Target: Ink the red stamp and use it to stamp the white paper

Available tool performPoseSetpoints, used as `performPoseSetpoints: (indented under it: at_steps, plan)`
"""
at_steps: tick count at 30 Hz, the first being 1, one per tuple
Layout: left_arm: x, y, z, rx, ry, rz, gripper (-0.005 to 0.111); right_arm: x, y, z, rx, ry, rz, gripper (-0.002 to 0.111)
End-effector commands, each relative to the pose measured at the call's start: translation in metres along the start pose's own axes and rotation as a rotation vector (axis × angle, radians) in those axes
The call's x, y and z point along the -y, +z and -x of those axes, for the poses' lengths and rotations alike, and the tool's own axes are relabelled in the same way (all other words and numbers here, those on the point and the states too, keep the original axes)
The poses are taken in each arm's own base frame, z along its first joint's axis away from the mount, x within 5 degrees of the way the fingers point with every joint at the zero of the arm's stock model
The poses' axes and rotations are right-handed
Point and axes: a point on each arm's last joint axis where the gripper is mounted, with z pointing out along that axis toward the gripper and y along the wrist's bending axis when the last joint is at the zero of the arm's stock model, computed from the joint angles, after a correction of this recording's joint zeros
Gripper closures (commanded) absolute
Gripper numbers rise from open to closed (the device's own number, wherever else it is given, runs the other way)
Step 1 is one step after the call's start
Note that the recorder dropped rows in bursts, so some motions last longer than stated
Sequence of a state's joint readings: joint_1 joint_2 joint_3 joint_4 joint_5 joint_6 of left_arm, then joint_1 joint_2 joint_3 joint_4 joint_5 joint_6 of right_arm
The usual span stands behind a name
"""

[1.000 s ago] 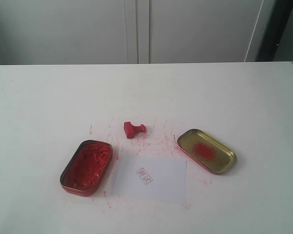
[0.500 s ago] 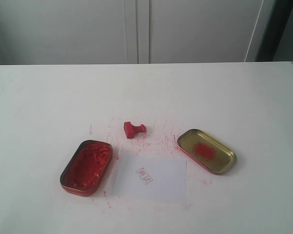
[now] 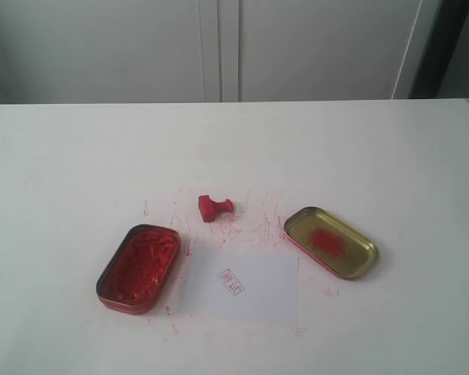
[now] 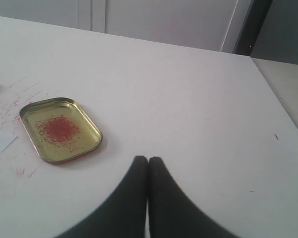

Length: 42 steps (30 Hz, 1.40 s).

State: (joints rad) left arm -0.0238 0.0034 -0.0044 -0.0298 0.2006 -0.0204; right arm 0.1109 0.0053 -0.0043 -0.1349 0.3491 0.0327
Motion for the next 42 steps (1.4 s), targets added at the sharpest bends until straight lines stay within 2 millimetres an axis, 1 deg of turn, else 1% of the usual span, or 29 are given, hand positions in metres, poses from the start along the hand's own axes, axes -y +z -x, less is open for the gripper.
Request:
performPoseSetpoints:
  at_steps: [1, 11, 16, 42]
  plan:
    - [0.0, 0.0003, -0.0014, -0.003, -0.002, 0.001, 0.107, 0.0001, 0.0001, 0.0, 0.014, -0.015, -0.004, 0.108]
    - [0.0, 0.0003, -0.0014, -0.003, -0.002, 0.001, 0.107, -0.0004, 0.0001, 0.0001, 0.015, 0.008, 0.002, 0.108]
    - [0.0, 0.0003, -0.0014, -0.003, -0.002, 0.001, 0.107, -0.0018, 0.0, 0.0001, 0.015, 0.051, 0.017, 0.108]
    - [0.0, 0.0003, -0.0014, -0.003, -0.002, 0.001, 0.107, -0.0018, 0.0001, -0.0001, 0.012, 0.051, 0.017, 0.108]
